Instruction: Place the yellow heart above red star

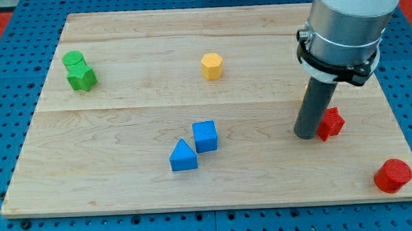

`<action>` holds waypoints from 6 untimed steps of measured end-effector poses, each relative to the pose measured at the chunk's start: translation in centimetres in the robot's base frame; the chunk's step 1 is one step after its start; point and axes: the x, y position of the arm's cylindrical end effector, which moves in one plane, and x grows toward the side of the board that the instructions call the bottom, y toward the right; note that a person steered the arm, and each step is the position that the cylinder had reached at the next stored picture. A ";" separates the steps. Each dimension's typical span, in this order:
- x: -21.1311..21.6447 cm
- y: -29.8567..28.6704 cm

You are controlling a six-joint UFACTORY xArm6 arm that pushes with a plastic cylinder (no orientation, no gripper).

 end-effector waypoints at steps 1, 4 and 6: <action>-0.8 -0.4; -2.0 5.5; -4.4 -2.5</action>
